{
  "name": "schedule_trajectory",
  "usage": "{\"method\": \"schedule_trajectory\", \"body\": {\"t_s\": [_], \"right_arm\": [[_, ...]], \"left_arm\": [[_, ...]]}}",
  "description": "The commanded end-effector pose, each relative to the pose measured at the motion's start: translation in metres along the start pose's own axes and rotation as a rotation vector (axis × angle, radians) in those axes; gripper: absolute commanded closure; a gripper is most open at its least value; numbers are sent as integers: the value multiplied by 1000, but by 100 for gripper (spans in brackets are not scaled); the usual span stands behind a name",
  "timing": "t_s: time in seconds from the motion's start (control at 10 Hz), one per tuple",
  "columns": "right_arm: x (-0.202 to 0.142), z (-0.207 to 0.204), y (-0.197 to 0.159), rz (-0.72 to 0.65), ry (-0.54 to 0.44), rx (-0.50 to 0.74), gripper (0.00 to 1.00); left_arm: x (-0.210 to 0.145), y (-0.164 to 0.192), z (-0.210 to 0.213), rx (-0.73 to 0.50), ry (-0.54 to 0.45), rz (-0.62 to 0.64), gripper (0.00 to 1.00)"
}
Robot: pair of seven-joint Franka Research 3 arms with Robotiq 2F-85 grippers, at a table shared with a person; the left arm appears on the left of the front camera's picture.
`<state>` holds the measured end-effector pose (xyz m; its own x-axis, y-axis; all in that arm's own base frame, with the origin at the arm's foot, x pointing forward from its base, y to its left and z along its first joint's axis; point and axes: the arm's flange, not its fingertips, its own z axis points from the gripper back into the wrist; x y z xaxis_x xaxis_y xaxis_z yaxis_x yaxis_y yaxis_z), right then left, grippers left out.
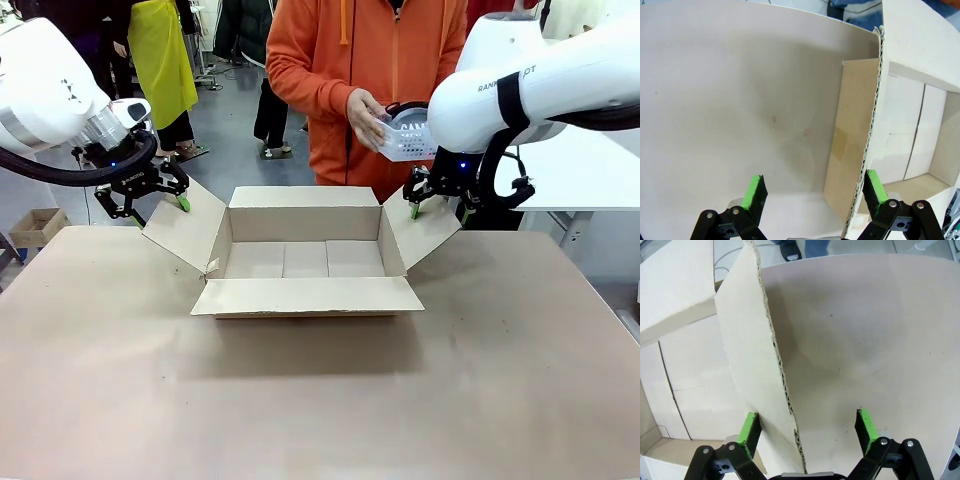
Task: Pack the gift set into the box.
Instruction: Lift both hands away from the flaps of the Package Box.
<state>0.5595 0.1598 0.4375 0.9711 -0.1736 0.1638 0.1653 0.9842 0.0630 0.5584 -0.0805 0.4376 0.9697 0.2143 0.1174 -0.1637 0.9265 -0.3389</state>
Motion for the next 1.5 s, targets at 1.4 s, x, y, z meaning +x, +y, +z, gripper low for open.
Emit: {"method": "schedule_trajectory", "body": {"t_s": [1.4], "right_arm": [[2,2,5,-23,-10,-18,0]], "left_arm": [[-1,-1,2,12,-12,11,0]]}}
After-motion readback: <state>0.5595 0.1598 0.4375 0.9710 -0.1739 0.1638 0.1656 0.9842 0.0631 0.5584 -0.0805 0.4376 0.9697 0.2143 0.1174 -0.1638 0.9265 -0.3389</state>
